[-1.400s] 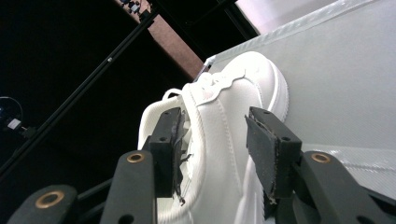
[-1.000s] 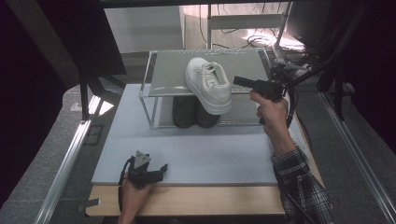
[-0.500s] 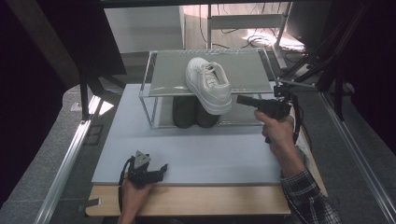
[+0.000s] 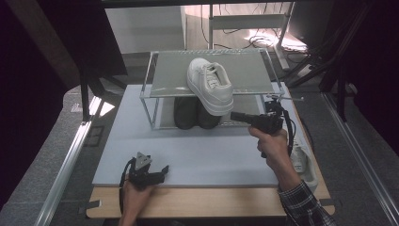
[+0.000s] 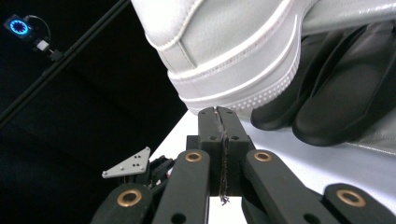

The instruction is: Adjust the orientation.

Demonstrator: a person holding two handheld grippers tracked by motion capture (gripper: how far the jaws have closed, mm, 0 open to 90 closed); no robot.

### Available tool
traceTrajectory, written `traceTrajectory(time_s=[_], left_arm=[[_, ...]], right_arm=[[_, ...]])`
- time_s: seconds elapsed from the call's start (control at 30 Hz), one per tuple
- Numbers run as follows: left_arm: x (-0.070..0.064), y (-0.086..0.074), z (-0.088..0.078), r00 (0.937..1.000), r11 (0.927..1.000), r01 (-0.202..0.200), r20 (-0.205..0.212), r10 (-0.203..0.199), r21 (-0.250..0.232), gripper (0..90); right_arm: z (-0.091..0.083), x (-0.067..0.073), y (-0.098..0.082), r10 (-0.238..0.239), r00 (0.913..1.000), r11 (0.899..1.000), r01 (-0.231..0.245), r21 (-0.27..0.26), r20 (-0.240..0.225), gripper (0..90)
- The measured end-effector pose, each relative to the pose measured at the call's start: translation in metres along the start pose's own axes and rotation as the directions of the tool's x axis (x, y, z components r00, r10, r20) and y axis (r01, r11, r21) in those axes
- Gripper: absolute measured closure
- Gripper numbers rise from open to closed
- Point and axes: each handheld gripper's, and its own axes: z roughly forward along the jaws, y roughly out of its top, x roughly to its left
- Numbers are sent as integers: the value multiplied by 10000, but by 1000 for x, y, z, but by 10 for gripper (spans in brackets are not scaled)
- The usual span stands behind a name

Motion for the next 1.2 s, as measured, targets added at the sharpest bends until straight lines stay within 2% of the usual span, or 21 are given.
traceTrajectory(time_s=[0.57,1.03,1.2], left_arm=[[0,0,0,10000,10000,3,-1,-3,-5,125],[0,0,0,10000,10000,16,8,-16,-16,125],[0,0,0,10000,10000,14,6,-14,-19,125]], right_arm=[[11,-4,-1,162,9999,9998,-162,-72,-43,899],[43,-3,5,264,9995,9996,-264,38,-152,899],[54,-5,9,287,9996,9996,-287,-5,-62,899]])
